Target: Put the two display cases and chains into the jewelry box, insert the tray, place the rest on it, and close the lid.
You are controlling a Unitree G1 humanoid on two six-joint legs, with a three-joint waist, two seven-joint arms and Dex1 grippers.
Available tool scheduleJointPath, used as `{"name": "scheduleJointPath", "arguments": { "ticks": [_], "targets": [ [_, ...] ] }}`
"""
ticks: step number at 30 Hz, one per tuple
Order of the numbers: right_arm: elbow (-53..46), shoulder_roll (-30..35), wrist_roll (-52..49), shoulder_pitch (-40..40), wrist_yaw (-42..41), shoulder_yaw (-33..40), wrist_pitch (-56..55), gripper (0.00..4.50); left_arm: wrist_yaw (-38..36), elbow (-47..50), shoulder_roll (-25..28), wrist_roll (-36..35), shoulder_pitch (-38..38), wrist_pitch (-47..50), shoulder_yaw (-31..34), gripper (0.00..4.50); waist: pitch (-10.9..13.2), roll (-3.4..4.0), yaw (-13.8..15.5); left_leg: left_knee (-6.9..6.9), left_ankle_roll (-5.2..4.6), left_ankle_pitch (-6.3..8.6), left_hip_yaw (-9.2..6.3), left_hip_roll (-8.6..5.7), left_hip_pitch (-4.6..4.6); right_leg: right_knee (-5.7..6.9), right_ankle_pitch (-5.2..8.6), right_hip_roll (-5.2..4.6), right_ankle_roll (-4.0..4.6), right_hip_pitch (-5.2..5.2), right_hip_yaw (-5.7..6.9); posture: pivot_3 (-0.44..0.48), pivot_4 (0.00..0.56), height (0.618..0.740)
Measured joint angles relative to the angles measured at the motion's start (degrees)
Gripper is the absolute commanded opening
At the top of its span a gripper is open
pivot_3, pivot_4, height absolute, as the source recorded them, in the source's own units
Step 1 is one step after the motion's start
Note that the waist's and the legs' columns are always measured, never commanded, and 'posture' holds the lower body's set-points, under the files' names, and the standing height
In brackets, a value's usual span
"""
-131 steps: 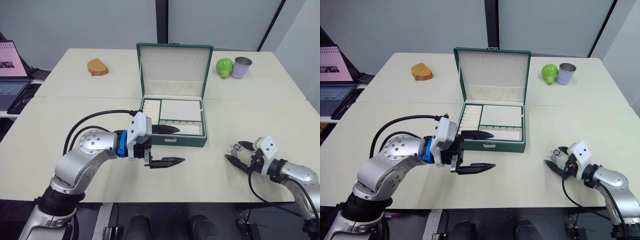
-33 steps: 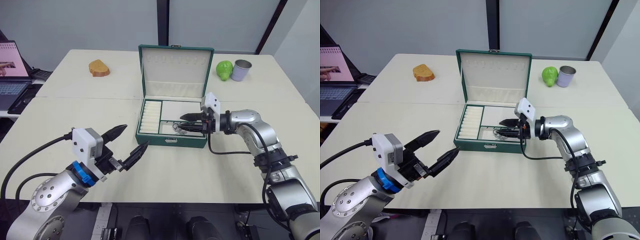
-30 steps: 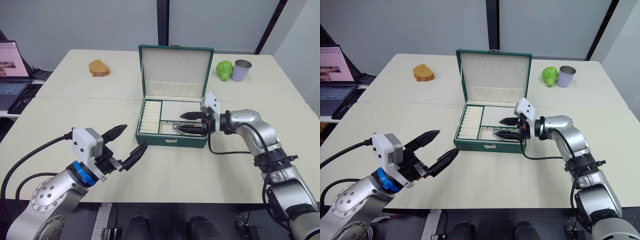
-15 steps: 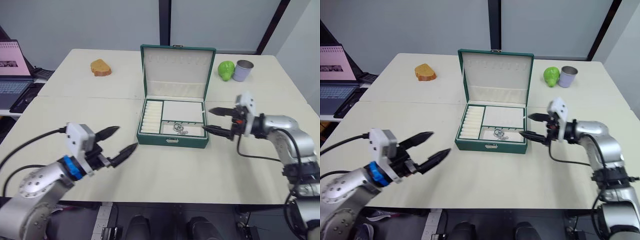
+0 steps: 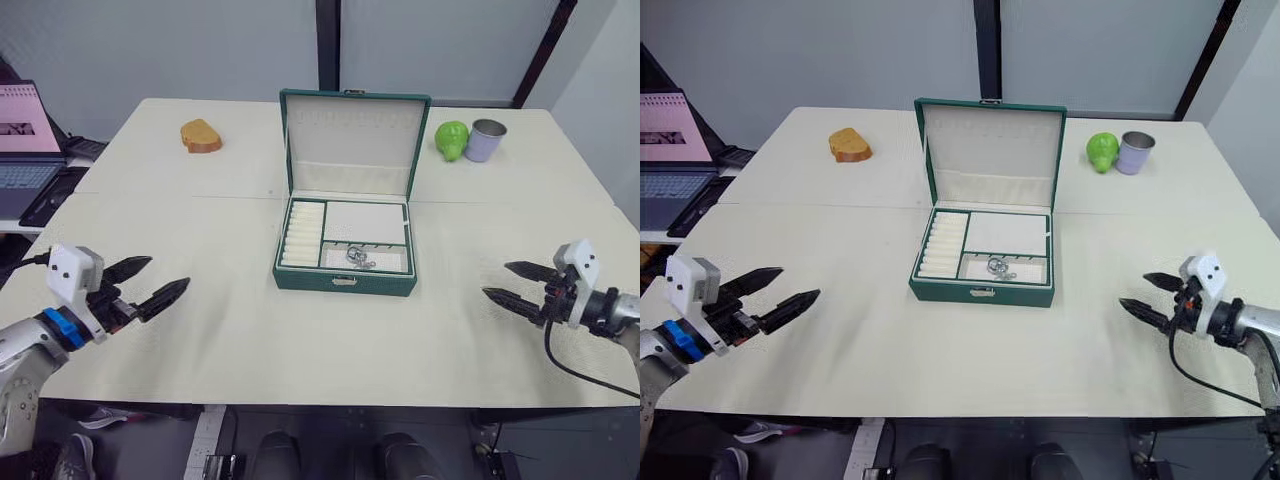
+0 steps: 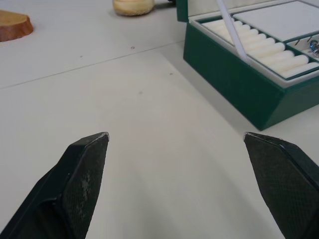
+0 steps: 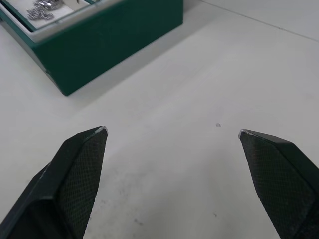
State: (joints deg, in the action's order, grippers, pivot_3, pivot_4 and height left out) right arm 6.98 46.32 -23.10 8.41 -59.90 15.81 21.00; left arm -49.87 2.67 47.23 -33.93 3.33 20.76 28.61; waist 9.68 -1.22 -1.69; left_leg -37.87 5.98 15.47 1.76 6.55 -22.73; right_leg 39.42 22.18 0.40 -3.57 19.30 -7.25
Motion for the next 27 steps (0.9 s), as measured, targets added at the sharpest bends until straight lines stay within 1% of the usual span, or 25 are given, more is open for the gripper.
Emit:
{"name": "scheduleJointPath", "arguments": {
  "ticks": [6,10,15,17,20,23,27],
  "targets": [
    [0.0,0.0,0.0,-2.2,1.4,0.4,-1.7,4.47,-1.6,-1.3,0.0,1.4,-2.0,-0.2,-0.7,4.50,0.0,0.00,-0.1,0.01,0.00,0.00,0.00,0.02,0.01,0.03,0.00,0.02,0.00,0.00,-0.01,0.000,0.150,0.740],
    [0.0,-0.1,-0.2,-2.1,2.5,0.4,-1.7,4.47,-2.0,-1.3,-0.2,1.6,-2.5,0.0,-1.4,4.50,0.0,0.01,-0.1,0.00,0.00,0.00,0.00,0.03,0.02,0.04,0.00,0.02,0.00,0.00,0.00,0.000,0.150,0.740],
    [-0.2,-0.9,-0.6,-0.3,3.5,0.4,-1.5,4.47,-1.8,-1.3,-0.2,1.8,-2.9,0.3,-1.5,4.50,0.0,0.01,-0.1,0.01,0.01,0.00,-0.01,0.03,0.02,0.05,0.00,0.02,0.00,0.00,0.01,0.000,0.150,0.740],
    [-0.5,-2.2,-1.1,1.5,4.3,0.3,-0.6,4.47,-1.0,-1.3,-0.3,2.3,-4.4,0.5,-2.1,4.50,0.0,0.01,-0.1,0.00,0.01,0.00,-0.02,0.03,0.01,0.07,0.00,0.02,0.00,0.00,0.01,0.000,0.150,0.740],
    [-0.8,-3.3,-1.5,4.1,5.4,-0.4,0.0,3.89,0.3,-1.4,-1.6,2.9,-6.8,0.4,-3.2,3.92,0.0,0.01,-0.1,-0.02,0.01,-0.01,-0.01,0.02,0.02,0.08,0.00,0.02,0.00,0.00,0.01,0.000,0.150,0.740],
    [-1.0,-4.7,-1.3,7.7,6.3,-2.7,0.8,2.82,0.6,-1.4,-3.3,3.6,-9.0,0.4,-6.1,2.99,0.0,0.01,-0.1,-0.04,0.01,-0.01,-0.01,0.03,0.02,0.13,0.00,0.02,0.00,0.01,0.01,0.000,0.150,0.740],
    [0.6,-7.1,1.0,12.5,7.1,-7.1,0.5,1.78,0.6,-5.0,-6.0,5.4,-14.9,0.1,-11.3,1.73,0.0,0.01,-0.1,-0.08,0.01,-0.01,-0.02,0.02,0.03,0.18,0.00,0.02,0.00,0.00,0.03,0.000,0.150,0.740]
  ]
}}
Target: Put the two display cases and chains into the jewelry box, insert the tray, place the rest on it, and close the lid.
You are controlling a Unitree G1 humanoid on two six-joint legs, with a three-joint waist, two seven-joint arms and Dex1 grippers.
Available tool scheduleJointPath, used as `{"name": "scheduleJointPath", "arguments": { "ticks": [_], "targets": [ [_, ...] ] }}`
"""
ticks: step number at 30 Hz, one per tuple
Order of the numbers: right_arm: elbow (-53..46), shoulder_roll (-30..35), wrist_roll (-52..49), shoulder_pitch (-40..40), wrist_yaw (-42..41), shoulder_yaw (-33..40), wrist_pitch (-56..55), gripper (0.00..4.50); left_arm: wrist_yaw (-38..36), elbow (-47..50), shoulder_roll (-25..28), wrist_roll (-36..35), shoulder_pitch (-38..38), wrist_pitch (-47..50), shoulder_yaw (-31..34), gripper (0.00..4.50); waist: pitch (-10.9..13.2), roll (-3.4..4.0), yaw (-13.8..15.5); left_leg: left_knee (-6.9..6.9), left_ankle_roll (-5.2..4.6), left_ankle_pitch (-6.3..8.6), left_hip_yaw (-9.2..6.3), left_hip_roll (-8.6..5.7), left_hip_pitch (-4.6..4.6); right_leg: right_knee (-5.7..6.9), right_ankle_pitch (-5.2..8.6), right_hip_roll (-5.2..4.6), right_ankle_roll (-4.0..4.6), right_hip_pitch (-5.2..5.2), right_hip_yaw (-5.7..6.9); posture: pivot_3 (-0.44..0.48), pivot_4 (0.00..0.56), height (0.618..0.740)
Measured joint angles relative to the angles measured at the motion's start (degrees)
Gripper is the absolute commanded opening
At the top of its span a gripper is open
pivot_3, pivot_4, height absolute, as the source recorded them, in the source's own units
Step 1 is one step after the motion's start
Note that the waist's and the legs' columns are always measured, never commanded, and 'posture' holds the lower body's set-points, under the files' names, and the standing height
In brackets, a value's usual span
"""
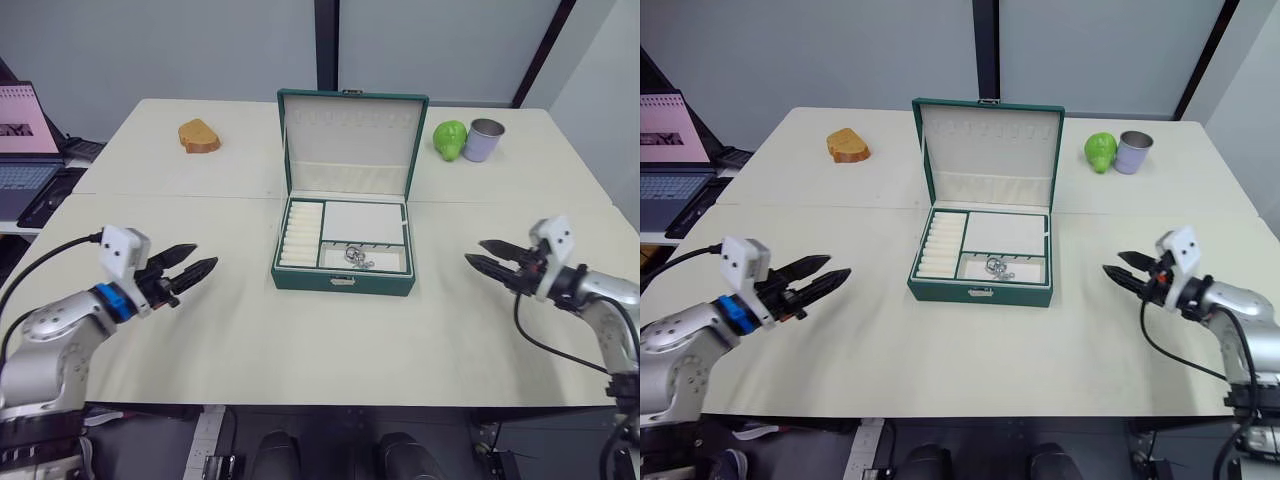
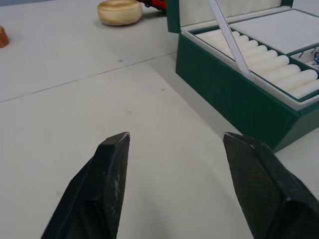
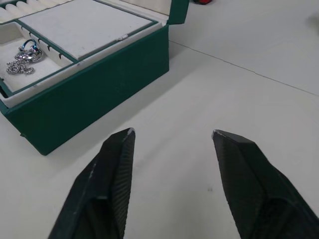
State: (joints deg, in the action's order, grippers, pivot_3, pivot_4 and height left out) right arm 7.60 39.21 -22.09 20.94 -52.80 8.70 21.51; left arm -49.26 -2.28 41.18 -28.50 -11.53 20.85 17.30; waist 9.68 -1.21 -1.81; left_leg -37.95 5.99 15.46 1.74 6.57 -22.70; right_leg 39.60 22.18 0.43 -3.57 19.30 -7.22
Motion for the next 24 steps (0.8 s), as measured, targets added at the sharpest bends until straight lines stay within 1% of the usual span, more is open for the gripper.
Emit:
{"name": "scheduleJointPath", "arguments": {
  "ticks": [4,5,6,8,11,15,19,24],
  "targets": [
    [5.7,-3.7,4.1,5.3,0.4,-5.6,-2.7,0.86,0.0,-6.7,-3.7,2.9,-7.6,-1.7,-4.7,0.54,0.0,0.00,0.0,-0.06,0.00,0.00,0.00,0.00,-0.02,0.10,0.00,0.00,0.00,0.06,0.01,0.000,0.150,0.740],
    [7.1,-4.6,5.1,6.7,0.4,-6.7,-3.5,0.57,0.0,-8.2,-4.4,3.5,-9.2,-2.3,-5.7,0.16,0.0,0.00,-0.1,-0.08,0.00,0.00,0.01,-0.01,-0.03,0.14,0.00,0.00,0.00,0.09,0.00,0.000,0.150,0.740],
    [8.1,-5.1,5.5,7.7,0.4,-7.6,-4.0,0.43,0.0,-9.3,-5.0,4.0,-10.2,-2.8,-6.3,0.02,0.0,0.00,-0.2,-0.08,0.00,0.00,0.02,0.00,-0.04,0.15,0.00,0.00,0.00,0.12,-0.01,0.000,0.150,0.740],
    [11.7,-6.4,7.0,10.4,0.3,-8.8,-5.9,0.02,-0.1,-13.0,-6.3,5.3,-12.5,-4.4,-7.1,0.00,0.0,0.00,-0.3,-0.11,0.00,-0.01,0.02,0.00,-0.03,0.19,0.00,0.00,0.00,0.14,0.01,0.000,0.150,0.740],
    [16.5,-9.2,8.3,14.1,0.2,-10.4,-7.9,0.02,-0.5,-18.9,-8.7,6.9,-15.9,-6.9,-8.8,0.00,0.0,0.00,-0.7,-0.12,0.00,-0.01,0.02,0.01,-0.06,0.33,0.00,0.02,0.00,0.26,0.01,0.000,0.150,0.740],
    [20.2,-10.9,9.6,16.3,-0.2,-11.3,-9.8,0.02,-1.5,-21.9,-10.2,7.7,-17.7,-8.8,-10.2,0.00,0.0,0.00,-1.1,-0.16,0.01,-0.01,0.01,0.01,-0.14,0.34,0.00,0.01,0.00,0.32,0.05,0.000,0.150,0.740],
    [22.5,-12.6,9.9,17.8,-0.6,-11.3,-10.7,0.02,-2.3,-22.4,-11.7,8.2,-19.1,-8.8,-10.9,0.00,0.0,0.00,-1.5,-0.15,0.00,-0.01,-0.01,0.02,-0.13,0.39,0.00,0.01,0.00,0.31,0.06,0.000,0.150,0.740],
    [22.6,-12.9,9.9,17.9,-1.3,-10.8,-10.3,0.02,-3.3,-21.3,-11.5,8.2,-18.8,-7.2,-10.8,0.00,0.0,0.00,-1.6,-0.13,0.00,-0.01,-0.02,0.02,-0.15,0.39,0.00,0.01,0.00,0.31,0.07,0.000,0.150,0.740]
  ]
}}
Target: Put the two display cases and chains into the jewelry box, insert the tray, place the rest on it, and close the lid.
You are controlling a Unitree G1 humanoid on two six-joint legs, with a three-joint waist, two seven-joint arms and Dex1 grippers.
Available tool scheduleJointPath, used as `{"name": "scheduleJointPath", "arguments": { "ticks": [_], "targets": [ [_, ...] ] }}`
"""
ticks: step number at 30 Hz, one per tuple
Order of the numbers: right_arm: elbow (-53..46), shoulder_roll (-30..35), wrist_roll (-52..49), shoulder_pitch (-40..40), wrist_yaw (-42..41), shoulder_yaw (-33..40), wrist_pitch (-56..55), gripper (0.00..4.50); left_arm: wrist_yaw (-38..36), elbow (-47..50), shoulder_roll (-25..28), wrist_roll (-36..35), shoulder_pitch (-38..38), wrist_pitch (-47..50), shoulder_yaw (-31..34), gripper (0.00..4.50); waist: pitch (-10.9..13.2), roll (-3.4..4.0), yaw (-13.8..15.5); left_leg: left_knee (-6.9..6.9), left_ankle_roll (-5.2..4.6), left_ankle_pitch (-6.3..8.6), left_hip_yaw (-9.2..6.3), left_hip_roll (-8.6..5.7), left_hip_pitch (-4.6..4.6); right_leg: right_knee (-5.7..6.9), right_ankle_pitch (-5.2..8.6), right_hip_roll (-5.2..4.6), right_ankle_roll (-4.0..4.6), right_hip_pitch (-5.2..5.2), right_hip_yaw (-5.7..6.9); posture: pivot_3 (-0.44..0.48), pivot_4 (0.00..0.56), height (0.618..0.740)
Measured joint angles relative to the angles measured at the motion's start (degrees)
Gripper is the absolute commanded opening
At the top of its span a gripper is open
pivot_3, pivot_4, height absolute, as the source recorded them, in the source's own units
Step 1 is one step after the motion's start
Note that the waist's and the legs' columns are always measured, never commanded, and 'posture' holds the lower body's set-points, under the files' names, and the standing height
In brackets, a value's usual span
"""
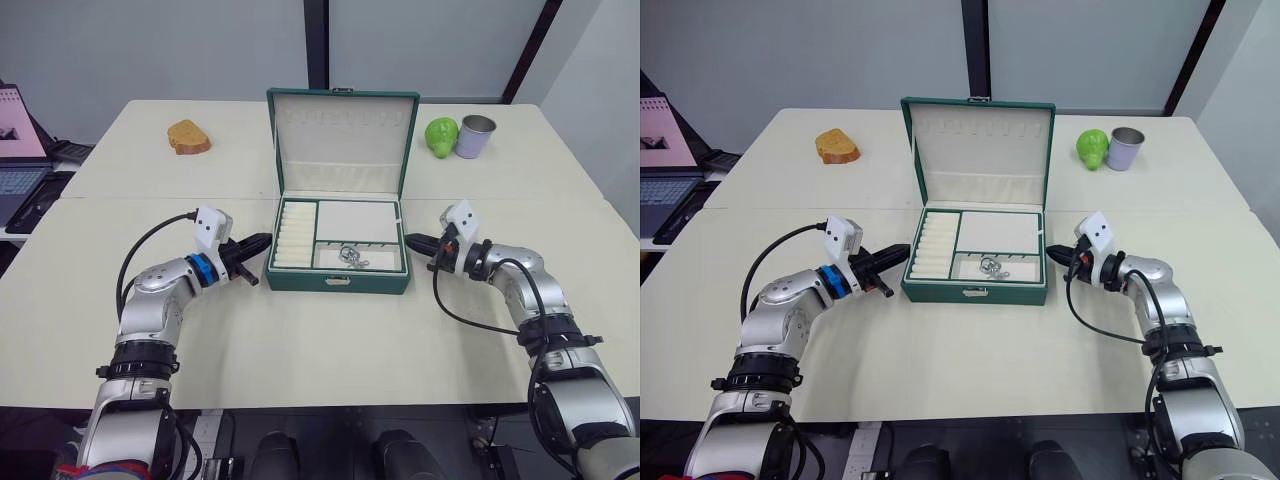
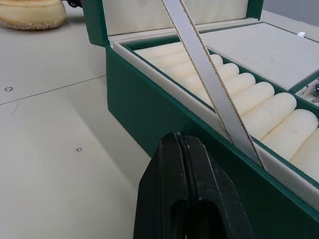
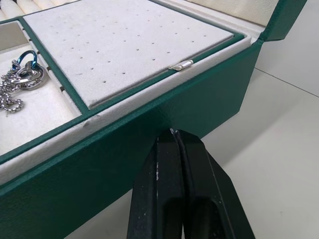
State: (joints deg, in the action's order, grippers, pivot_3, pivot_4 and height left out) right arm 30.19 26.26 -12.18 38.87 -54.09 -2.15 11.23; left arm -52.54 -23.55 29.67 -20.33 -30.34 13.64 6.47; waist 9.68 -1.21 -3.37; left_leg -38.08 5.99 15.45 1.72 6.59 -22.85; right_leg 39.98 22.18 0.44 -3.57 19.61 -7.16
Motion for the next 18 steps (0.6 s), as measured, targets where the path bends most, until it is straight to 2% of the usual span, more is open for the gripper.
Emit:
{"name": "scheduleJointPath", "arguments": {
  "ticks": [6,18],
  "targets": [
    [-6.5,1.0,-2.1,-3.8,-3.2,0.5,5.6,0.02,-3.3,7.3,3.2,-0.1,4.1,4.4,-0.6,0.00,0.0,0.01,-0.1,0.02,0.00,0.00,0.00,0.02,0.01,-0.02,0.00,0.00,0.00,0.01,0.04,0.000,0.150,0.740],
    [-30.4,5.1,-6.4,-17.8,-4.4,1.5,19.6,0.02,-4.2,30.1,9.7,-4.5,19.3,17.5,1.5,0.00,0.0,0.02,0.2,0.14,0.00,0.01,-0.01,0.02,0.02,-0.09,0.00,0.00,-0.01,-0.04,0.00,0.000,0.150,0.740]
  ]
}}
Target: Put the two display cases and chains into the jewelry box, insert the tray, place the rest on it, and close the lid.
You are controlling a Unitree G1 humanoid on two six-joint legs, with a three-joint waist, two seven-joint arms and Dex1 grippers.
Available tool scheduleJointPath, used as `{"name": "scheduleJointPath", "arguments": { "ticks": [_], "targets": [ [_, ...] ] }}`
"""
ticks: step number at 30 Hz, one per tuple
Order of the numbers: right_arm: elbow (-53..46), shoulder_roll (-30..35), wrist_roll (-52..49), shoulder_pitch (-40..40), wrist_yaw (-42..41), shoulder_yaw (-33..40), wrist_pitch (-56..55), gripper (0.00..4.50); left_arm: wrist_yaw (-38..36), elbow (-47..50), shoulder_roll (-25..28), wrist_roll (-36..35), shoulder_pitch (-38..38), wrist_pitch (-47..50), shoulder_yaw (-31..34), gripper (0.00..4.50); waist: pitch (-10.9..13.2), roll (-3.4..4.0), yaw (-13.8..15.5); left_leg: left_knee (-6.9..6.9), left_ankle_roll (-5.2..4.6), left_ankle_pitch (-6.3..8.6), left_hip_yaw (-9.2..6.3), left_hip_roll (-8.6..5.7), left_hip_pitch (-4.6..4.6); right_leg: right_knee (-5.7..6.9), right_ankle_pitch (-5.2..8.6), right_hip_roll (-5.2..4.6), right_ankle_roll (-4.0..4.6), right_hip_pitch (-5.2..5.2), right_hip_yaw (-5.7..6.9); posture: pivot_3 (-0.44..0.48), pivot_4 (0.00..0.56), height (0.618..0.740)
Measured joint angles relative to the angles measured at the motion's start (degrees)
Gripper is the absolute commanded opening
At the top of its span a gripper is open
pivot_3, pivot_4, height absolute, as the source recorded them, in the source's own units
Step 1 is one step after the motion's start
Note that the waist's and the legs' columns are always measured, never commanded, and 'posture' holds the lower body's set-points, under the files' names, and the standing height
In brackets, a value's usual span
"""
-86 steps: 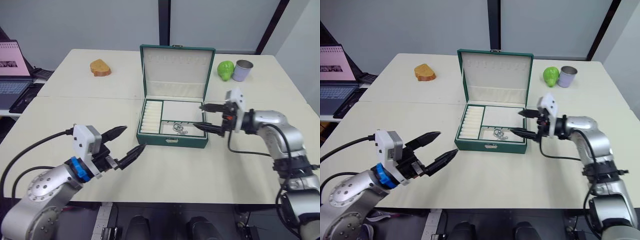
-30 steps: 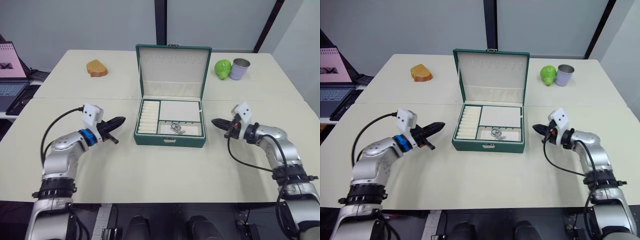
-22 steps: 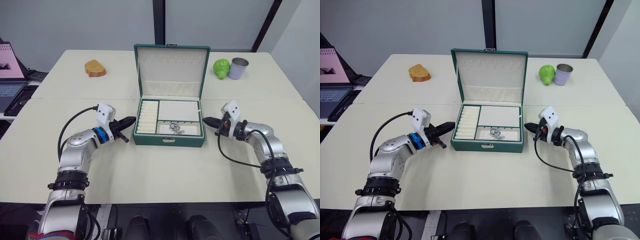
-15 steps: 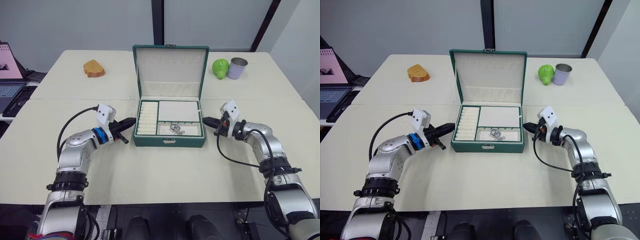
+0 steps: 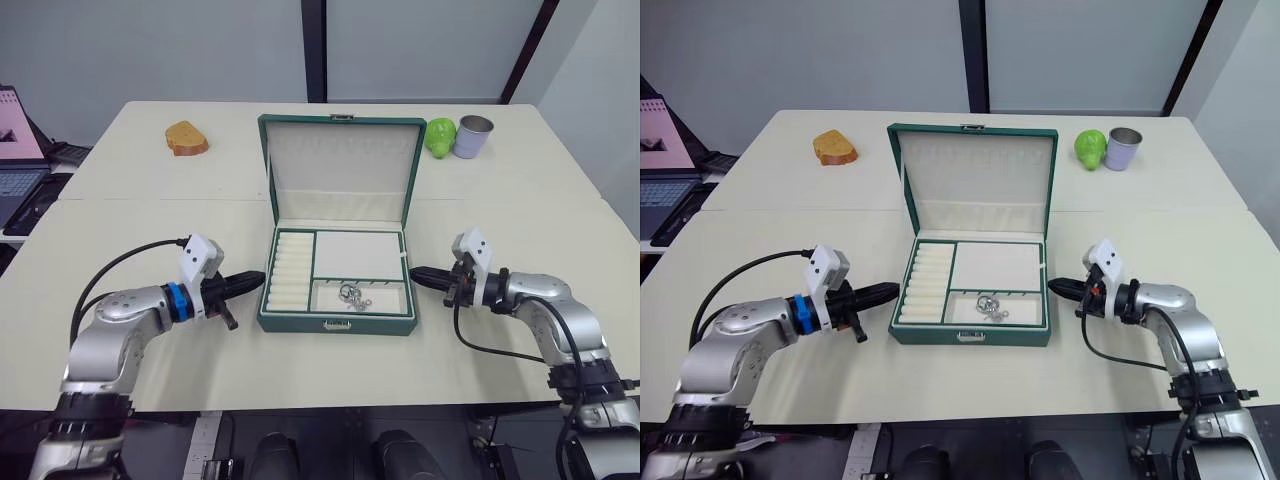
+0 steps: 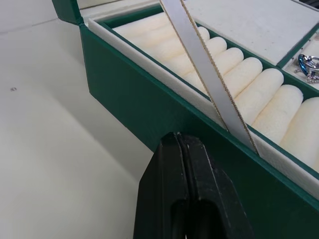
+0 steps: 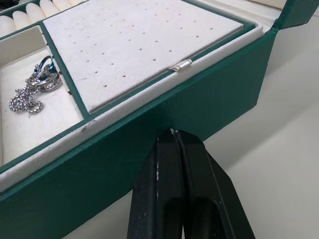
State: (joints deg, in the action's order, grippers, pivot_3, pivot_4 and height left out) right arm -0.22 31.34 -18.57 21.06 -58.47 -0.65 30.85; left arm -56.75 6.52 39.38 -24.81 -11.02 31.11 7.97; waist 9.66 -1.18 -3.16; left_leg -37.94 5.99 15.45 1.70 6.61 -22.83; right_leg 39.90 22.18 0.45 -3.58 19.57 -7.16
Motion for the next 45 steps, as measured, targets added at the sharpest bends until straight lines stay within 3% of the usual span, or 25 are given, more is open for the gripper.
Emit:
{"name": "scheduleJointPath", "arguments": {
  "ticks": [6,14,25,29,35,42,45],
  "targets": [
    [-6.4,0.3,-0.7,-4.1,1.2,0.9,3.5,0.02,0.9,6.9,1.0,-2.2,5.4,4.5,2.3,0.00,0.0,0.00,0.1,0.02,0.00,0.00,0.00,-0.01,0.01,-0.02,0.00,0.01,0.00,0.01,-0.02,0.000,0.150,0.740],
    [-10.0,0.1,-0.9,-6.7,1.4,1.5,4.8,0.02,1.2,9.1,1.3,-3.4,7.6,6.4,3.7,0.00,0.0,-0.01,0.1,0.03,0.00,0.00,-0.01,-0.02,0.02,-0.02,0.00,0.02,0.00,0.01,-0.04,0.000,0.150,0.740],
    [-10.1,1.0,-1.1,-7.0,1.4,1.8,4.8,0.02,1.2,8.8,1.0,-3.4,8.0,4.7,4.3,0.00,0.0,-0.01,0.3,0.03,0.00,0.00,0.00,-0.02,0.00,-0.03,0.00,0.02,0.00,0.03,-0.05,0.000,0.150,0.740],
    [-9.7,2.2,-3.1,-7.0,0.5,2.1,4.8,0.02,1.1,9.7,-0.8,-5.9,9.2,0.9,8.4,0.00,0.0,-0.02,0.3,0.02,0.00,0.01,0.00,-0.02,-0.02,-0.03,0.00,0.02,0.00,0.05,-0.05,0.000,0.150,0.740],
    [-4.6,6.4,-5.7,-2.2,-1.7,4.7,4.2,0.02,0.4,17.9,-2.9,-10.2,21.2,-5.9,17.4,0.00,0.0,-0.02,0.0,0.04,-0.01,0.01,0.07,-0.01,0.02,-0.11,0.00,0.01,0.01,0.02,-0.13,0.000,0.150,0.740],
    [8.3,7.8,-6.0,11.8,-3.1,6.5,0.2,0.02,1.5,26.2,-11.1,-12.6,34.6,-14.7,22.5,0.00,0.0,-0.02,0.0,0.03,-0.03,0.02,0.05,-0.03,0.05,-0.32,0.00,-0.01,0.01,-0.17,-0.13,0.000,0.150,0.740],
    [18.1,7.0,-3.8,19.3,-3.3,6.0,-4.8,0.02,0.9,30.7,-14.2,-12.9,43.8,-18.1,23.1,0.00,0.0,-0.03,-0.2,0.03,-0.03,0.03,0.13,-0.06,0.05,-0.54,0.00,-0.05,0.01,-0.26,-0.25,0.000,0.150,0.740]
  ]
}}
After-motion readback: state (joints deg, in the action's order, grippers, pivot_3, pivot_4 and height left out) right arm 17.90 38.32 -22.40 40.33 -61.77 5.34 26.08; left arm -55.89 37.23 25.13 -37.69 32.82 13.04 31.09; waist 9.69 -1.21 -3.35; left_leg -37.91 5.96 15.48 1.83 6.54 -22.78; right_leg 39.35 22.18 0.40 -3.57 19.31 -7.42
